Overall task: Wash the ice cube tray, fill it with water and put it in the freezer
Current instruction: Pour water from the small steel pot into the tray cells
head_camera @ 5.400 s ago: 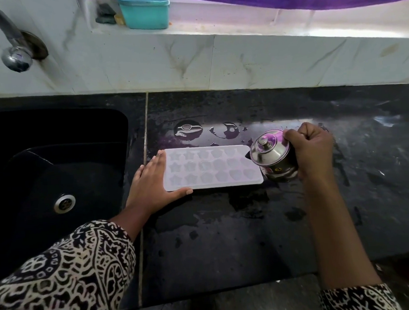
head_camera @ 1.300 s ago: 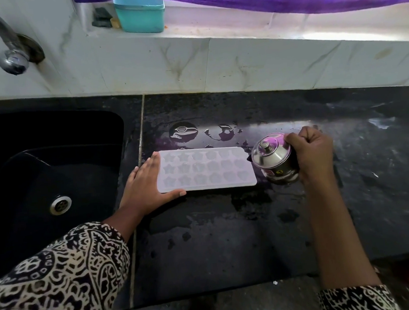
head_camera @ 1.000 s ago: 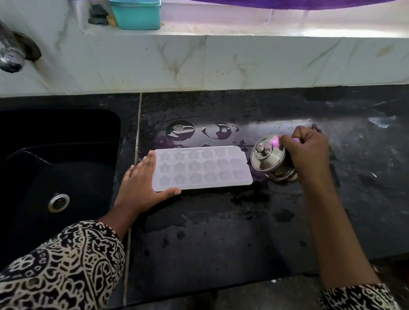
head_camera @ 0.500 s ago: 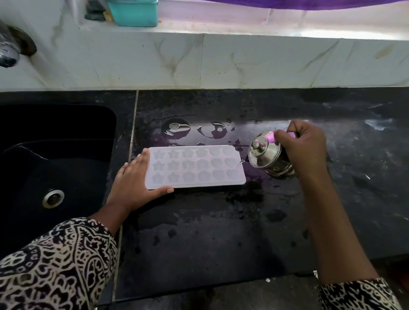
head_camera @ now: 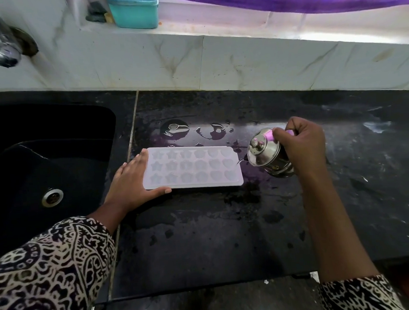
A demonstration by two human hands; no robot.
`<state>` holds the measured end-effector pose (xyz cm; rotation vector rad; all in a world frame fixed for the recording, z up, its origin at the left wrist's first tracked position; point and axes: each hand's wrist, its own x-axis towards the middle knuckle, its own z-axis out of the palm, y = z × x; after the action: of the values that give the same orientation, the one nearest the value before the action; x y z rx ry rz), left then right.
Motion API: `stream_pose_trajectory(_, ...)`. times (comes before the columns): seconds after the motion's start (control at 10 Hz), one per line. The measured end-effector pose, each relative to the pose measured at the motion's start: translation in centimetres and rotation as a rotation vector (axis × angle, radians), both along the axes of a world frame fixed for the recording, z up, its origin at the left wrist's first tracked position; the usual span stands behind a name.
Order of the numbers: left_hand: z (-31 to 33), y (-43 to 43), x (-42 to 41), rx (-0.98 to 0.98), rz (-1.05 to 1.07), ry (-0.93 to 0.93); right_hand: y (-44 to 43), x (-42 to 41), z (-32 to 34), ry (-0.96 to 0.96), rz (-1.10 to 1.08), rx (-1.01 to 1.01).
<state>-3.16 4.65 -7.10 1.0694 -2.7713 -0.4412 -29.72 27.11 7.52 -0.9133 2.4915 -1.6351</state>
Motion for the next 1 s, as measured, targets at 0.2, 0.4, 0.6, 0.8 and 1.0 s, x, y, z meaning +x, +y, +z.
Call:
stream_pose_trajectory(0.2,0.16,0.05,-0.05,0.000,-0.003,0.008,-0.06,-0.17,0.00,0.005,0.007,0.010)
stream_pose_trajectory(0.4,0.14,-0.03,-0.04,-0.002,-0.006,0.008,-0.02,-0.18,0.28,0.004,0.018,0.002)
stream_pose_trajectory(0.6,0.04,-0.07,-0.01,0.000,-0.010,0.012,-0.01,-0.11,0.38,0.014,0.006,-0.001)
stream_pose_trajectory(0.8,-0.03,-0.09,-0.02,-0.001,-0.010,0.015,0.04,-0.20,0.37,-0.012,0.008,-0.021)
stream_pose_trajectory(1.0,-0.12,-0.15,0.03,0.002,-0.008,0.008,0.10,-0.56,-0.09,-0.124,-0.011,-0.111)
